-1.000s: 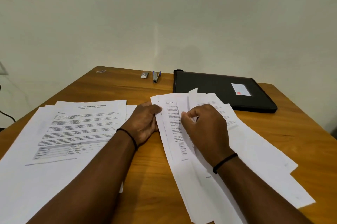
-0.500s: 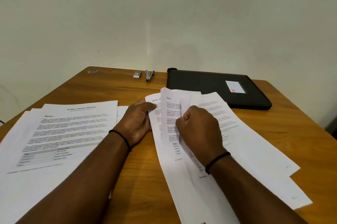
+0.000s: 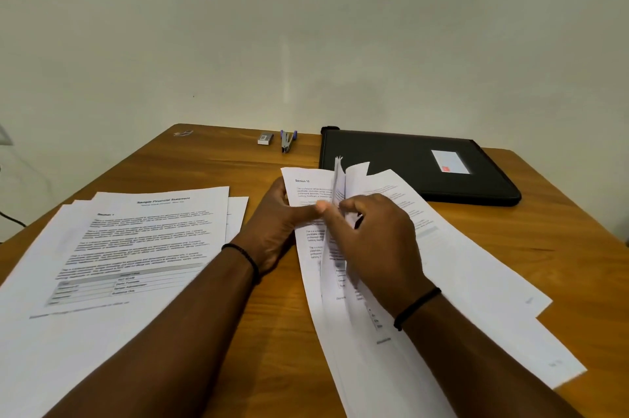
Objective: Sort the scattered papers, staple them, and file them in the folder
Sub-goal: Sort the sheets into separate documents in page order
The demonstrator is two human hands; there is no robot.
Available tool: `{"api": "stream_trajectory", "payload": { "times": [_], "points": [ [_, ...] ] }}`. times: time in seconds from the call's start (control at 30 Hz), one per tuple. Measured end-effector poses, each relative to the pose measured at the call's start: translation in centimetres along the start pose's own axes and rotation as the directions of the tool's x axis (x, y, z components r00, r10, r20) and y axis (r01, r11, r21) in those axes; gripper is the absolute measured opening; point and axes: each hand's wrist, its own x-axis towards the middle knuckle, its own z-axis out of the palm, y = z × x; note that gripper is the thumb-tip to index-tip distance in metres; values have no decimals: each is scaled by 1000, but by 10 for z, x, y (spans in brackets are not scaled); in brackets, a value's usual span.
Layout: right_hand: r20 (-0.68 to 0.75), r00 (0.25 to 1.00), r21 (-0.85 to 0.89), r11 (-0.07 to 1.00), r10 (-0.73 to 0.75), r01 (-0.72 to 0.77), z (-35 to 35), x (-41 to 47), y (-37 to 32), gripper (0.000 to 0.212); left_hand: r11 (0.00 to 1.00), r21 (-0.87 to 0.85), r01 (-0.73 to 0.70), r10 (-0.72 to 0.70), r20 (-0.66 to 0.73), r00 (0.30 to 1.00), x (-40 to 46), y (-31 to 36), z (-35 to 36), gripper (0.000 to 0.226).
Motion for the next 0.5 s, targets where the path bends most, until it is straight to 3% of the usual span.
{"api": "stream_trajectory", "payload": {
  "times": [0.07,0.2,0.27,0.33,0.4,0.43,0.5],
  "points": [
    [20,1000,-33,999,21,-20,1,-1,-3,58,1000,3,-4,4,3,1000,0,-1,1,59],
    [-21,997,-42,996,76,-77,7,3,5,23,1000,25,-14,14,20,1000,3,-4,0,55],
    [-37,993,26,994,111,-111,10,4,8,27,1000,27,-9,9,-3,1000,3,-4,0,58],
    [-62,989,109,986,133,-125,9,5,10,31,999,37,-22,25,-93,995,7,-5,0,75],
    [-86,987,193,974,137,-118,8,5,12,34,982,179,-61,94,-182,979,8,-3,-1,93],
    [-90,987,227,968,133,-110,8,5,13,35,967,245,-70,119,-195,974,9,-4,-2,92],
    [-95,989,259,962,115,-87,7,6,15,32,963,265,-46,98,-187,977,7,-3,-3,58]
  ]
}}
